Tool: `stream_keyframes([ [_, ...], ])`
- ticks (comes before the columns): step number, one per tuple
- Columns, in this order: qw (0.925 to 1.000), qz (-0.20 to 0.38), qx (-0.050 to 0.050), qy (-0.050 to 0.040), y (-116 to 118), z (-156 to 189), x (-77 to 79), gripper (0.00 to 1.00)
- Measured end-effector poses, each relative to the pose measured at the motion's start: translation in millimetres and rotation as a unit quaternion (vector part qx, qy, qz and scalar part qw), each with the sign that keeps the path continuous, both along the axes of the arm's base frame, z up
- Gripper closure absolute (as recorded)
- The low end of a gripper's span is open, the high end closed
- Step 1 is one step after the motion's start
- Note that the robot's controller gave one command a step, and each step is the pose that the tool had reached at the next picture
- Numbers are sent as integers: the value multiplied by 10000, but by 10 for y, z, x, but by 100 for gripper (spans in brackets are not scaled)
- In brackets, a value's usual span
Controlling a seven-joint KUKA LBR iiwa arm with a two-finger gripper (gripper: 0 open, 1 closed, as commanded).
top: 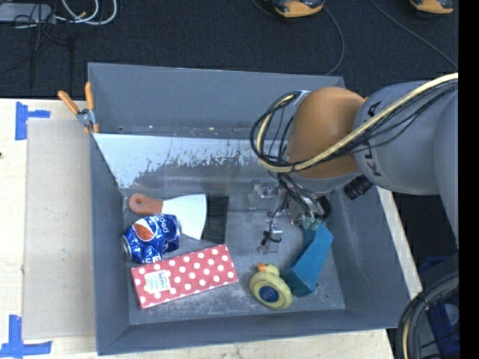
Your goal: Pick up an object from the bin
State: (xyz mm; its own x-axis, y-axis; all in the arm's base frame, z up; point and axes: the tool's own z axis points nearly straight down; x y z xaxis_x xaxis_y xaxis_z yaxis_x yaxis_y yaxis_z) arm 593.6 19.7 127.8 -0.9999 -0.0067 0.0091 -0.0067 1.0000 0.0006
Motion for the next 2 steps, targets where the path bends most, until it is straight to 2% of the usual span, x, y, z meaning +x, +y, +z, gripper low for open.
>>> stream_keyframes([
  [1,10000,-2,1,-38,0,48,17,0],
  [2,9999,-158,-1,-19,646,-321,-214,0],
])
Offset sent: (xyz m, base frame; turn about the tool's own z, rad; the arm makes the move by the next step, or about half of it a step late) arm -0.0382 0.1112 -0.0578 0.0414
